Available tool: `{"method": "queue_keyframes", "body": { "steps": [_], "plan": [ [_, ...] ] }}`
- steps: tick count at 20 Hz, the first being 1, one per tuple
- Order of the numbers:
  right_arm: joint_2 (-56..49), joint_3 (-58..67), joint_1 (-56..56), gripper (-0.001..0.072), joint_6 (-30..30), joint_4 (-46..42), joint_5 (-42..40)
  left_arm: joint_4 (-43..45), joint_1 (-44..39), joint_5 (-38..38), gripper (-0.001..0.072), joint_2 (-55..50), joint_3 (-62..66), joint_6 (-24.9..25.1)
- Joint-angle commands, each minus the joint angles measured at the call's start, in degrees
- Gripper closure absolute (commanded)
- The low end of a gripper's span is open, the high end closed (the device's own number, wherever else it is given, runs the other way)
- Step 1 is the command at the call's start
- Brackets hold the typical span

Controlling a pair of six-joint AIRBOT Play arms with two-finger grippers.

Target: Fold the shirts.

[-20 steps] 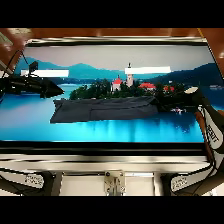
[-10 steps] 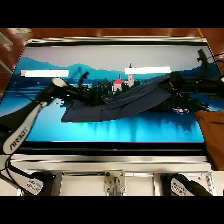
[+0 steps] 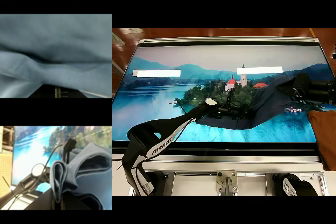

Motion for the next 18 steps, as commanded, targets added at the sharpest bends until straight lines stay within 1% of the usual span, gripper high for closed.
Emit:
{"method": "queue_keyframes", "body": {
  "steps": [1, 3, 4, 6, 7, 8, 11, 13, 14, 15, 16, 17, 18],
  "plan": [
    [0.5, -0.1, 0.0, 0.0644, 1.4, -0.9, -2.1, -0.5, 3.9, -2.9, 0.0673, 0.5, 0.9, 1.8],
    [-1.2, -0.1, 2.1, 0.0644, 1.4, -1.0, -4.7, 8.6, 10.8, -6.4, 0.0674, 4.2, 0.9, 1.5],
    [-2.7, -0.1, 4.8, 0.0644, 1.3, -1.1, -6.6, 14.3, 14.6, -7.6, 0.0675, 6.8, 0.9, 0.3],
    [-6.8, -0.1, 11.9, 0.0644, 0.7, -1.1, -11.4, 26.6, 23.6, -9.1, 0.0674, 13.9, 0.9, -5.4],
    [-9.7, -0.1, 16.6, 0.0644, 0.1, -1.3, -14.5, 29.6, 28.5, -9.5, 0.0674, 18.1, 0.9, -6.6],
    [-13.1, -0.1, 21.5, 0.0644, -0.4, -1.4, -18.1, 31.1, 34.4, -9.4, 0.0674, 23.3, 0.9, -6.6],
    [-24.9, -0.1, 34.2, 0.0644, -0.6, -1.8, -30.0, 31.1, 50.2, -10.0, 0.0673, 36.3, 0.9, -6.6],
    [-33.6, -0.1, 40.9, 0.0644, -0.5, 0.2, -39.3, 31.1, 59.4, -13.1, 0.0673, 44.0, 0.9, -6.6],
    [-37.8, -0.1, 43.5, 0.0642, -0.6, 3.5, -43.8, 31.1, 63.2, -15.5, 0.0673, 47.1, 0.9, -6.6],
    [-41.7, -0.1, 45.6, 0.0638, -0.6, 8.9, -47.7, 31.2, 66.8, -18.6, 0.0673, 50.1, 0.9, -6.6],
    [-44.8, 0.0, 47.1, 0.0637, -1.3, 14.6, -49.8, 31.4, 69.9, -21.4, 0.0673, 52.6, 0.9, -6.6],
    [-47.1, 0.0, 48.3, 0.0637, -3.8, 20.1, -50.8, 31.9, 71.9, -23.3, 0.0673, 54.6, 0.9, -6.6],
    [-49.1, 0.0, 49.2, 0.0617, -6.8, 25.4, -50.9, 32.3, 73.4, -23.9, 0.0673, 56.2, 0.9, -6.7]
  ]
}}
